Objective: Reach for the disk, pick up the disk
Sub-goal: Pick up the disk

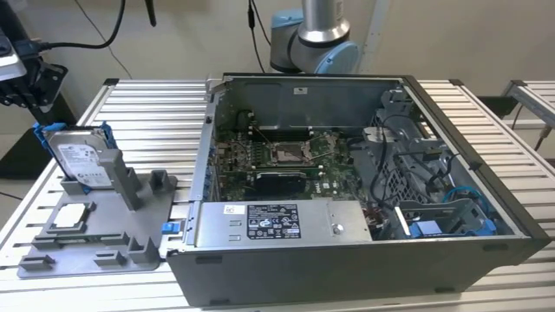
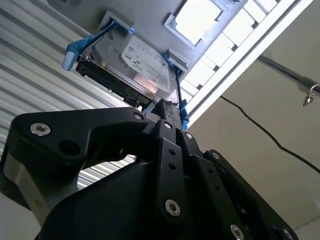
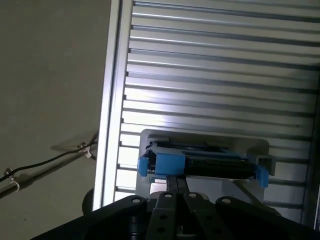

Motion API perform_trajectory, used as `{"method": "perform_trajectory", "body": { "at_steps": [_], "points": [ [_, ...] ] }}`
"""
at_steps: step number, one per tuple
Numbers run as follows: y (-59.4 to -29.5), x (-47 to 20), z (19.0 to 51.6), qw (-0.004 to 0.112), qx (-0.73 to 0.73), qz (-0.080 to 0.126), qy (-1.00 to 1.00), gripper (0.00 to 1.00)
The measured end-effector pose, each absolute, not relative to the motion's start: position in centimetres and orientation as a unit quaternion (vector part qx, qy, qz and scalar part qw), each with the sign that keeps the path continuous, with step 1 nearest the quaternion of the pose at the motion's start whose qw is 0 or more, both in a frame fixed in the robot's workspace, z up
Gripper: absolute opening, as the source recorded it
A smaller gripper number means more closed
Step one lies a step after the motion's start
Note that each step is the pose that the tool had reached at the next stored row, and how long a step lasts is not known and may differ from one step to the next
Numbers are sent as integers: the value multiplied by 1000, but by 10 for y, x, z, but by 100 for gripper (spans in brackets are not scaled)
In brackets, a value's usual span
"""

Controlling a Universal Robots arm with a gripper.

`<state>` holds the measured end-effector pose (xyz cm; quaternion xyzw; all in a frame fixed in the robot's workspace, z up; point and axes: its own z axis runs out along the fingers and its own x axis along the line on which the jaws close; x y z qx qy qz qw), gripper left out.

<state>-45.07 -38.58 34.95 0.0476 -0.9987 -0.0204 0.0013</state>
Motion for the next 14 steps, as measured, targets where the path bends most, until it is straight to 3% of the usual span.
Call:
{"method": "perform_trajectory", "body": {
  "at_steps": [14],
  "points": [
    [-386,-451,350,4,159,-20,-987,0]
  ]
}}
